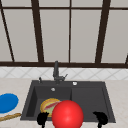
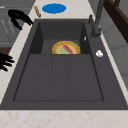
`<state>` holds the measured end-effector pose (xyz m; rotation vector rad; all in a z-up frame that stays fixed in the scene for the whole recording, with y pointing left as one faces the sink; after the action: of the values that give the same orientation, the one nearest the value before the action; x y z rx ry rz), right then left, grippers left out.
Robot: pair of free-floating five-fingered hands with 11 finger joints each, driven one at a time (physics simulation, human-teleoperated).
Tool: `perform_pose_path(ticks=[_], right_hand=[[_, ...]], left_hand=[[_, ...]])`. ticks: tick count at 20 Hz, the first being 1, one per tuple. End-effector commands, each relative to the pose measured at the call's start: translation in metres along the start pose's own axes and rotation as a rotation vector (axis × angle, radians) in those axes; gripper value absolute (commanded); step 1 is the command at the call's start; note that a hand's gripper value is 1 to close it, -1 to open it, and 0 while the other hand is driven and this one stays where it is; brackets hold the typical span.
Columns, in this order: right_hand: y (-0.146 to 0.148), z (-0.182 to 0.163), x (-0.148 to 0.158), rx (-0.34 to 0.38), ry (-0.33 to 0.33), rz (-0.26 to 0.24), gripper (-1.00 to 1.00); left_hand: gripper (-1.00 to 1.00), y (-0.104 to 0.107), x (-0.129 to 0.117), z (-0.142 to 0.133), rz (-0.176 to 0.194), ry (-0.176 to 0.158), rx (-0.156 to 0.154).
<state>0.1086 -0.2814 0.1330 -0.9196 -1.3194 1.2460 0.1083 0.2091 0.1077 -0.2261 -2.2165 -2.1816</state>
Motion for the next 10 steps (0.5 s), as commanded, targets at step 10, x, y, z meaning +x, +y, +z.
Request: perform_pose_path(ticks=[10], right_hand=[[0.0, 0.0, -0.001, -0.005, 0.002, -0.004, 0.0]], left_hand=[[-1.0, 0.003, -0.086, 0.002, 0.15, -0.001, -0.014]])
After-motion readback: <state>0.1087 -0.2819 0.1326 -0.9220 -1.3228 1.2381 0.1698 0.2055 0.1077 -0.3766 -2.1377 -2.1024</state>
